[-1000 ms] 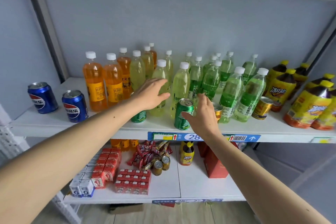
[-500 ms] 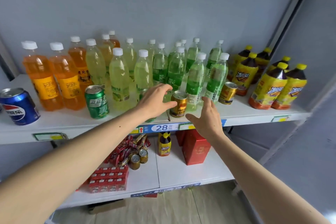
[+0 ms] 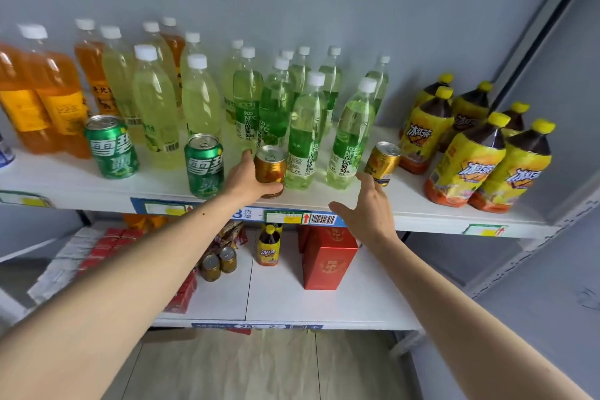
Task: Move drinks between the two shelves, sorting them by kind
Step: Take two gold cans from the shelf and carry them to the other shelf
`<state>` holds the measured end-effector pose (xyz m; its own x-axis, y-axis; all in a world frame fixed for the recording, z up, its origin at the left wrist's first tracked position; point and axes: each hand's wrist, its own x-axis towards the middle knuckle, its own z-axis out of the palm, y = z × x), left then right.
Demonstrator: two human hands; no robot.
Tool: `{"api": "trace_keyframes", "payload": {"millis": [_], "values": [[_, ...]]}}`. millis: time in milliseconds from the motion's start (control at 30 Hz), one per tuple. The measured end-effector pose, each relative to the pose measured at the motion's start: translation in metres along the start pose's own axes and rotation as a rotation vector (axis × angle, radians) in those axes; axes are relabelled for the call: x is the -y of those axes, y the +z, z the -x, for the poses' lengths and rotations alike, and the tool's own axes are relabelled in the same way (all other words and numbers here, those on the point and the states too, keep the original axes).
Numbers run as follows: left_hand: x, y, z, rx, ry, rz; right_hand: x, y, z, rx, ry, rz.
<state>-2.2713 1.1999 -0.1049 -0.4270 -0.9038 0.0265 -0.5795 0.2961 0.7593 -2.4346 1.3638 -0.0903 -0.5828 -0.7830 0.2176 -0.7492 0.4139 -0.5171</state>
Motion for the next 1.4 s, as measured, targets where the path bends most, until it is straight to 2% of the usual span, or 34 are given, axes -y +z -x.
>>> {"api": "trace_keyframes", "payload": {"millis": [300, 567, 833, 1067, 1400], "values": [[-0.001, 0.012, 0.001, -0.116, -0.013, 0.013, -0.022, 0.003, -0.017, 0.033, 0.018, -0.031], [-0.038, 0.02, 0.032, -0.051, 0.106, -0.003, -0.039, -0.004, -0.033, 0.011, 0.056, -0.039], [-0.078, 0.069, 0.032, -0.044, 0.176, 0.016, -0.068, -0.023, -0.071, -0.041, 0.173, -0.072], [-0.074, 0.102, 0.023, -0.115, 0.157, 0.055, -0.096, -0.007, -0.109, -0.068, 0.297, -0.221], [-0.067, 0.109, 0.018, -0.132, 0.169, 0.076, -0.101, 0.013, -0.132, -0.087, 0.269, -0.288]]}}
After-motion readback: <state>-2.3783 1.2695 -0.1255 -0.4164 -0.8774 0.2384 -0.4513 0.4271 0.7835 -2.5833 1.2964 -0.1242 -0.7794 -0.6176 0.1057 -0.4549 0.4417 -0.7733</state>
